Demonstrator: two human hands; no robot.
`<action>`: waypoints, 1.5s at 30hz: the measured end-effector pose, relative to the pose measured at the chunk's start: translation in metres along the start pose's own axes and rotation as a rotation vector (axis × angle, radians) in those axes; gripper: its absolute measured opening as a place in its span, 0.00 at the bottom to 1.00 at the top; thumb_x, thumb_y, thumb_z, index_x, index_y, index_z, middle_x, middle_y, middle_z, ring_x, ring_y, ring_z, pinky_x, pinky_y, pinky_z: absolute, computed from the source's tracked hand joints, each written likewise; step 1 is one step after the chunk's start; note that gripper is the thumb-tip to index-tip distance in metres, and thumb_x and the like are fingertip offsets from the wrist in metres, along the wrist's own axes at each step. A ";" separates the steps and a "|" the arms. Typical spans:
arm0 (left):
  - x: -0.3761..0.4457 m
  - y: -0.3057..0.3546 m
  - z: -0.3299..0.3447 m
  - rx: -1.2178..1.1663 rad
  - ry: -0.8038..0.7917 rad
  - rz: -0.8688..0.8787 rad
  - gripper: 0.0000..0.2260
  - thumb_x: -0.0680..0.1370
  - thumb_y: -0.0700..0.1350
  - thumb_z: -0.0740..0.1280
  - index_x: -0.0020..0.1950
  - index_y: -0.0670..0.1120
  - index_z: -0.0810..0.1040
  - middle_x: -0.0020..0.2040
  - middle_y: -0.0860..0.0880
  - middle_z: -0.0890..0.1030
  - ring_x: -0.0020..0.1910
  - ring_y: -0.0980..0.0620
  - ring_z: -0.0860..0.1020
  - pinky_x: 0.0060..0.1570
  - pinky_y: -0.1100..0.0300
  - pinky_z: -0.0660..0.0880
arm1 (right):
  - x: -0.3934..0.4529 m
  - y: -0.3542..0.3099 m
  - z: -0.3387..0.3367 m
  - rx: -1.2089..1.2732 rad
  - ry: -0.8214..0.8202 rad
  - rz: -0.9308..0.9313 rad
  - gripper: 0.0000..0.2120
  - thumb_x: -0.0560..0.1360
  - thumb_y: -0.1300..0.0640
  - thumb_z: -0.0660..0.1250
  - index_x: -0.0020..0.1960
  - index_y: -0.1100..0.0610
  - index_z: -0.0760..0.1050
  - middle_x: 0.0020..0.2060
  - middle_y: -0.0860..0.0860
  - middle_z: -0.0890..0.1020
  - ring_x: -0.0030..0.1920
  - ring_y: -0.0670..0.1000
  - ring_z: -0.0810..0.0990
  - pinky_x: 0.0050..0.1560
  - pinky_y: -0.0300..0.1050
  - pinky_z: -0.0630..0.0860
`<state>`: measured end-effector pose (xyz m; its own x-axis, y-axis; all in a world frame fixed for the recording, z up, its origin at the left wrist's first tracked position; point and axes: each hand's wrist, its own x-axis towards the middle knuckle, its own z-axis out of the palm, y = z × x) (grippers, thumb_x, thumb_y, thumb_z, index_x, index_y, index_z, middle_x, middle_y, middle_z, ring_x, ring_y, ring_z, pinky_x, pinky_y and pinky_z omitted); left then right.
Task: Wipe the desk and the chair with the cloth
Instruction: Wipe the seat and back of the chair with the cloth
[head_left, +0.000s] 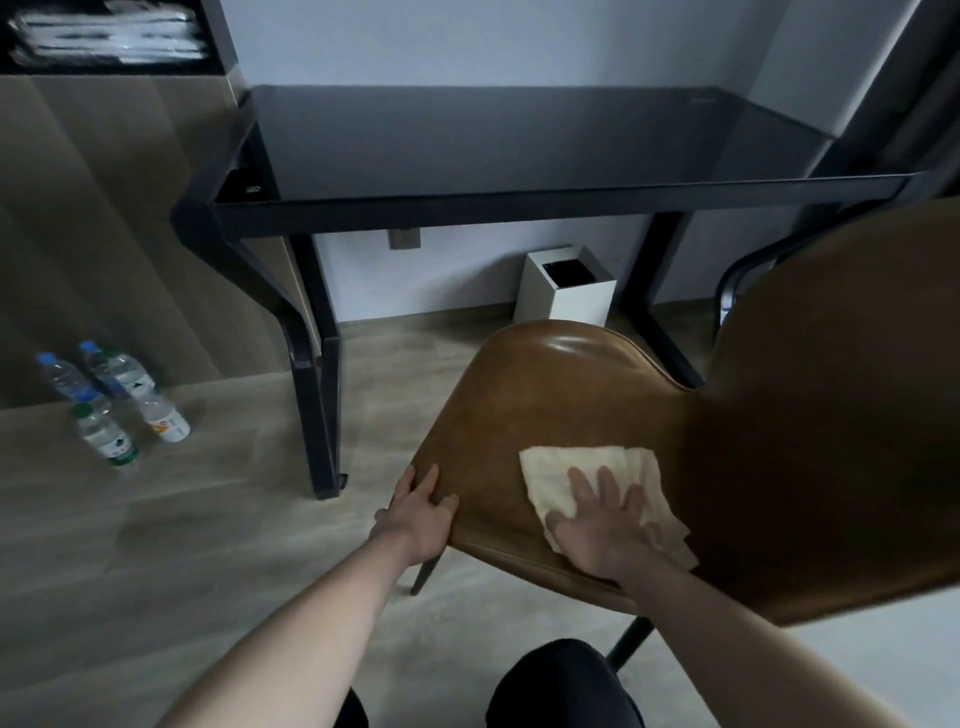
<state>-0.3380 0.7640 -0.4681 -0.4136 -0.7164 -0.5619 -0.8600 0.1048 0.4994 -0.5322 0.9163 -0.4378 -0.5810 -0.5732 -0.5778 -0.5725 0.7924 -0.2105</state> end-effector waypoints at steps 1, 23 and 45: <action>-0.001 0.000 0.001 -0.006 0.003 0.007 0.32 0.83 0.65 0.54 0.86 0.63 0.50 0.86 0.58 0.43 0.82 0.34 0.58 0.81 0.43 0.57 | 0.001 0.002 0.000 0.003 -0.002 0.003 0.38 0.84 0.33 0.53 0.85 0.38 0.36 0.85 0.47 0.34 0.83 0.67 0.32 0.81 0.70 0.45; 0.010 -0.004 0.006 0.006 0.036 0.046 0.29 0.85 0.64 0.53 0.85 0.64 0.49 0.86 0.61 0.43 0.79 0.37 0.61 0.64 0.53 0.69 | 0.091 -0.020 -0.050 -0.056 0.081 0.068 0.39 0.83 0.31 0.52 0.85 0.38 0.35 0.85 0.50 0.35 0.83 0.68 0.36 0.80 0.74 0.44; 0.005 0.009 0.016 -0.010 0.090 -0.003 0.29 0.85 0.59 0.52 0.86 0.63 0.49 0.86 0.58 0.44 0.79 0.35 0.58 0.72 0.48 0.66 | 0.094 -0.021 -0.042 -0.044 0.117 0.053 0.42 0.81 0.27 0.53 0.84 0.37 0.33 0.84 0.50 0.31 0.81 0.69 0.30 0.77 0.79 0.38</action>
<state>-0.3520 0.7722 -0.4769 -0.3821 -0.7757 -0.5022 -0.8581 0.0961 0.5044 -0.5990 0.8374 -0.4544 -0.6731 -0.5533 -0.4907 -0.5626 0.8138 -0.1459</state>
